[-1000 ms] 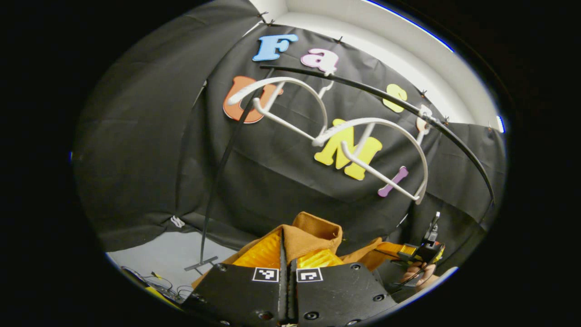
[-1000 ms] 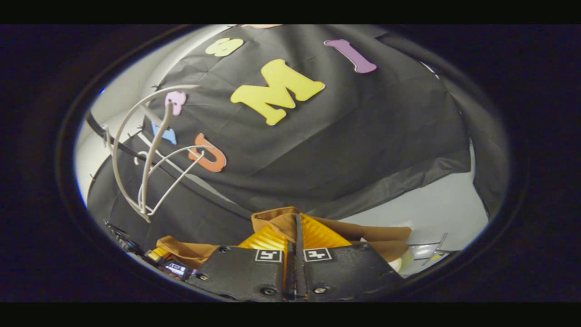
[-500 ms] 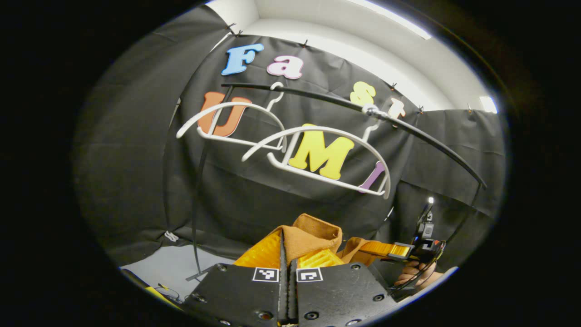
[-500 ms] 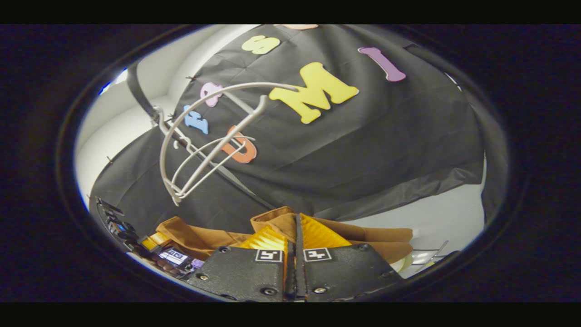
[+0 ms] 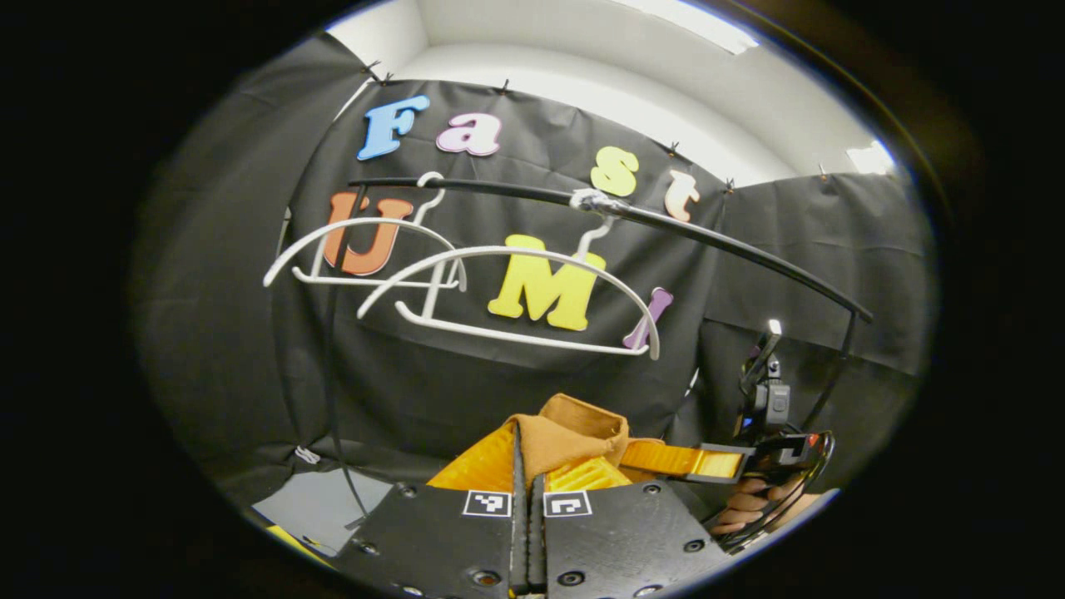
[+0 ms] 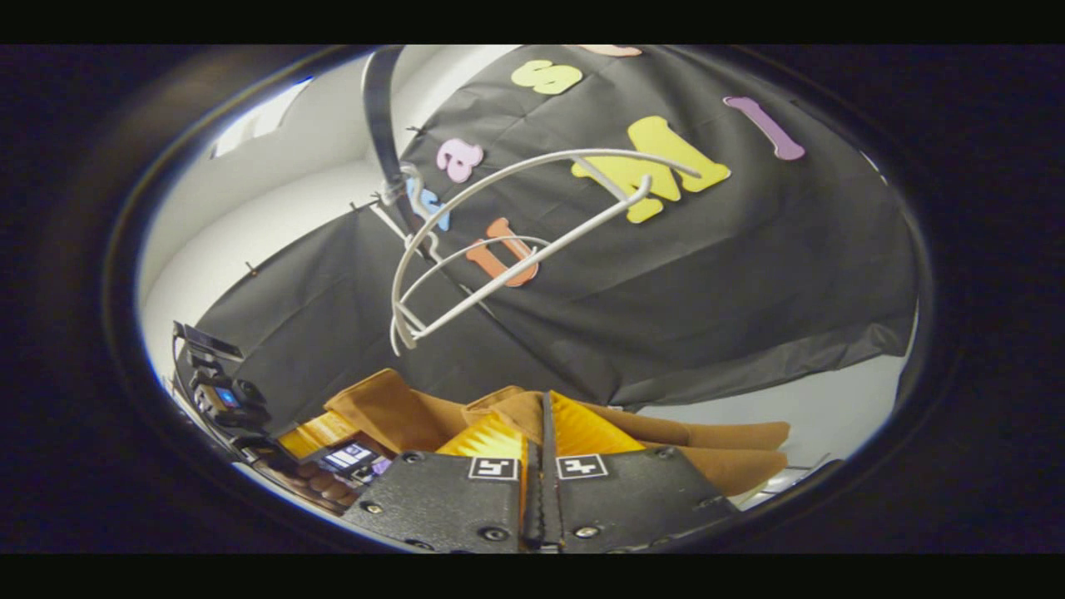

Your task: Grasp the clothes on the hanger with both hands and then place them into the laundry hamper below.

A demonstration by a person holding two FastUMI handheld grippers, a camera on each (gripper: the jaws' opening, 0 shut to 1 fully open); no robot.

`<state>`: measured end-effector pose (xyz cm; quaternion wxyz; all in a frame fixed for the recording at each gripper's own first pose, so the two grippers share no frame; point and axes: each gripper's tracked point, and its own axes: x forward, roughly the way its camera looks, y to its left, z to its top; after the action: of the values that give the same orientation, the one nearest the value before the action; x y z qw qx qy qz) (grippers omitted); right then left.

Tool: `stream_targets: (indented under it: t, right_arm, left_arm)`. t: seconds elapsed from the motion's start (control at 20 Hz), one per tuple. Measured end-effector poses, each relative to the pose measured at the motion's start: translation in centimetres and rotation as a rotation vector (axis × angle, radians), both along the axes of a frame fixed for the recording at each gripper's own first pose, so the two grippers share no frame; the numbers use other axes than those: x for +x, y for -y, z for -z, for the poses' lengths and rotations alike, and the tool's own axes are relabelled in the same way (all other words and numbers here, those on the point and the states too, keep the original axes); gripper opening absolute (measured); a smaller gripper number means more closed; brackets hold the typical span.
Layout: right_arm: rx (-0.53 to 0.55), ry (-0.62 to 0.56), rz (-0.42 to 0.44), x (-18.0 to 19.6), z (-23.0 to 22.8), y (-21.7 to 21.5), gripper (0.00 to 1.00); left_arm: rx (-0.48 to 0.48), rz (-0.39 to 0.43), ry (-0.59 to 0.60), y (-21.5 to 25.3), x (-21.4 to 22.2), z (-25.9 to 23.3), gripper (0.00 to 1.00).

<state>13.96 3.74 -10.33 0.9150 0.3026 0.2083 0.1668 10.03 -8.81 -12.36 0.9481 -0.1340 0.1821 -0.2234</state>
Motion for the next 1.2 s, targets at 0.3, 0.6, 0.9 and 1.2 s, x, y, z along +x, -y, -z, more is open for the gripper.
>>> stream_targets:
  t: [0.3, 0.6, 0.9, 1.2]
  right_arm:
    - [0.041, -0.027, -0.059, -0.9, 1.4, -2.6, 0.00]
    - [0.012, -0.113, -0.037, 0.0, 6.2, -2.4, 0.00]
    - [-0.038, -0.250, 0.017, 1.6, 13.3, -0.7, 0.04]
    - [-0.122, -0.396, 0.070, 2.4, 20.4, 1.1, 0.00]
  left_arm:
    - [-0.004, 0.031, -0.030, 1.7, -0.8, 0.9, 0.00]
    - [-0.005, 0.001, -0.124, 1.1, -0.6, 5.5, 0.00]
    - [0.001, -0.021, -0.262, -0.2, -0.5, 12.5, 0.00]
    - [0.034, -0.003, -0.418, 0.3, -1.6, 19.3, 0.00]
